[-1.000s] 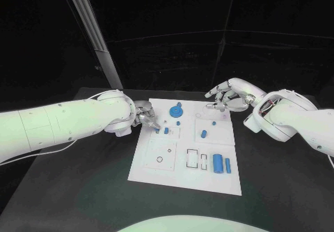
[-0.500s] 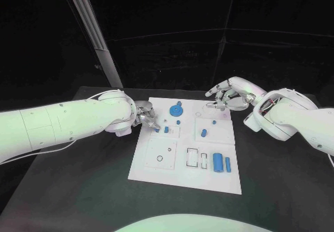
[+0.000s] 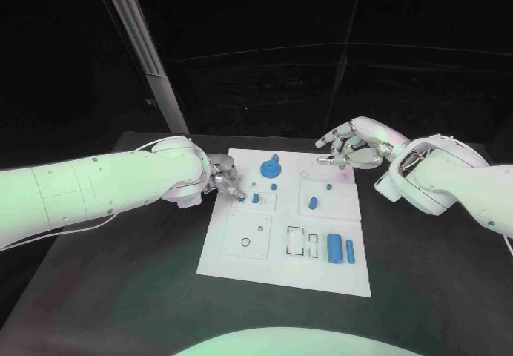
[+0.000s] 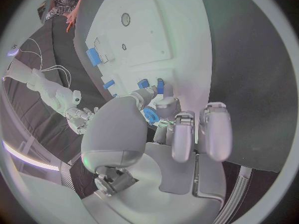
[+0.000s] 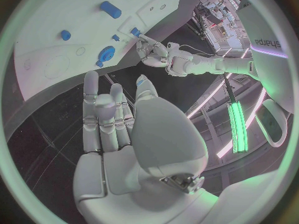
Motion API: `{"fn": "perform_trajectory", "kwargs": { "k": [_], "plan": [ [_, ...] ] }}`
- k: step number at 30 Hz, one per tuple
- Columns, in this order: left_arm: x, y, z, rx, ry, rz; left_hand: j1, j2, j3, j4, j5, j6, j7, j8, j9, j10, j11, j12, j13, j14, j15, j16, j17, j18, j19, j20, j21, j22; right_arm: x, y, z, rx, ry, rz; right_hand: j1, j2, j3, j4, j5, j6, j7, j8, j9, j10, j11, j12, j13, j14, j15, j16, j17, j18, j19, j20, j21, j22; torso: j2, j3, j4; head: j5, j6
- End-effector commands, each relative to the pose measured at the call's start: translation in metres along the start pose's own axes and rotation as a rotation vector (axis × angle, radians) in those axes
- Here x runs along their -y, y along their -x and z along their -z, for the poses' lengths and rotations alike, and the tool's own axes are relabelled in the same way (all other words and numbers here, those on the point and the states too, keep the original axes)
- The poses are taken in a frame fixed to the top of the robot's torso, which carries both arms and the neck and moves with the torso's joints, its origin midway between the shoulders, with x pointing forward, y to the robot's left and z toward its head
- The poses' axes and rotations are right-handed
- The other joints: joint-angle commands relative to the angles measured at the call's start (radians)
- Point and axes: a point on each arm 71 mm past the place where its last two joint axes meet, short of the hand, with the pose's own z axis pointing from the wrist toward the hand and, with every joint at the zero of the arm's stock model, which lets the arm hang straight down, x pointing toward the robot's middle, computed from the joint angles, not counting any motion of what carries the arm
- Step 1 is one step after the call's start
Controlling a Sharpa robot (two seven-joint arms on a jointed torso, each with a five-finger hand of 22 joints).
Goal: Assemble the parts on the task board
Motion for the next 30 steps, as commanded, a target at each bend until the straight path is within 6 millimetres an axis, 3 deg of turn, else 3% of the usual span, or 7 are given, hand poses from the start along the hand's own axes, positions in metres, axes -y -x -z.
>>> {"fn": "perform_trajectory", "kwargs": {
  "k": [1,10,18,30],
  "plan": [
    [-0.0023,-0.0047,-0.0006,-0.033,0.018,-0.022,0.004,0.001,0.133,-0.126,0.006,0.010,0.000,0.004,0.001,0.007,-0.001,0.003,0.001,0.108,-0.004,0.003,0.263,-0.012,0.012,-0.001,0.005,0.073,-0.0016,0.0005,-0.0003,-0.003,0.011,0.001,0.003,0.009,-0.007,0.002,0.005,-0.008,-0.002,0.006,0.002,-0.005,0.001,0.004,-0.001,-0.002,0.001,0.002,0.001,0.005,0.008,0.001,-0.005,-0.001,0.000,0.0001,0.0010,-0.002,-0.001],
    [-0.0007,-0.0063,0.0001,-0.036,0.008,-0.023,-0.002,-0.006,0.144,-0.132,0.016,0.015,-0.001,0.006,0.001,0.014,-0.002,0.008,0.007,0.108,-0.005,0.003,0.263,-0.012,0.012,-0.002,0.004,0.073,-0.0018,0.0004,-0.0005,-0.003,0.012,0.001,0.003,0.009,-0.007,0.002,0.005,-0.008,-0.002,0.006,0.002,-0.005,0.001,0.004,-0.001,-0.002,0.001,0.002,0.001,0.005,0.008,0.001,-0.005,-0.001,0.000,-0.0002,0.0000,-0.002,-0.001],
    [0.0014,-0.0077,0.0016,-0.036,-0.002,-0.023,-0.014,-0.017,0.160,-0.139,0.044,0.022,-0.003,0.009,0.001,0.025,-0.004,0.015,0.017,0.108,-0.006,0.003,0.263,-0.013,0.014,-0.003,0.006,0.076,-0.0018,0.0002,-0.0008,-0.004,0.013,0.001,0.003,0.009,-0.007,0.002,0.005,-0.008,-0.002,0.006,0.002,-0.005,0.001,0.004,-0.001,-0.002,0.001,0.002,0.001,0.005,0.008,0.001,-0.005,-0.001,0.000,-0.0006,0.0003,-0.003,-0.005],
    [0.0014,-0.0074,-0.0016,-0.052,0.016,-0.033,-0.025,-0.023,0.169,-0.142,0.072,0.026,-0.004,0.012,0.001,0.031,-0.005,0.018,0.022,0.108,-0.007,0.003,0.263,-0.013,0.014,-0.004,0.004,0.075,-0.0021,-0.0002,-0.0015,-0.005,0.014,0.001,0.003,0.009,-0.007,0.002,0.005,-0.008,-0.002,0.006,0.002,-0.005,0.001,0.004,-0.001,-0.002,0.001,0.002,0.001,0.005,0.008,0.001,-0.005,-0.001,0.000,0.0011,0.0001,-0.003,-0.008]
  ]
}}
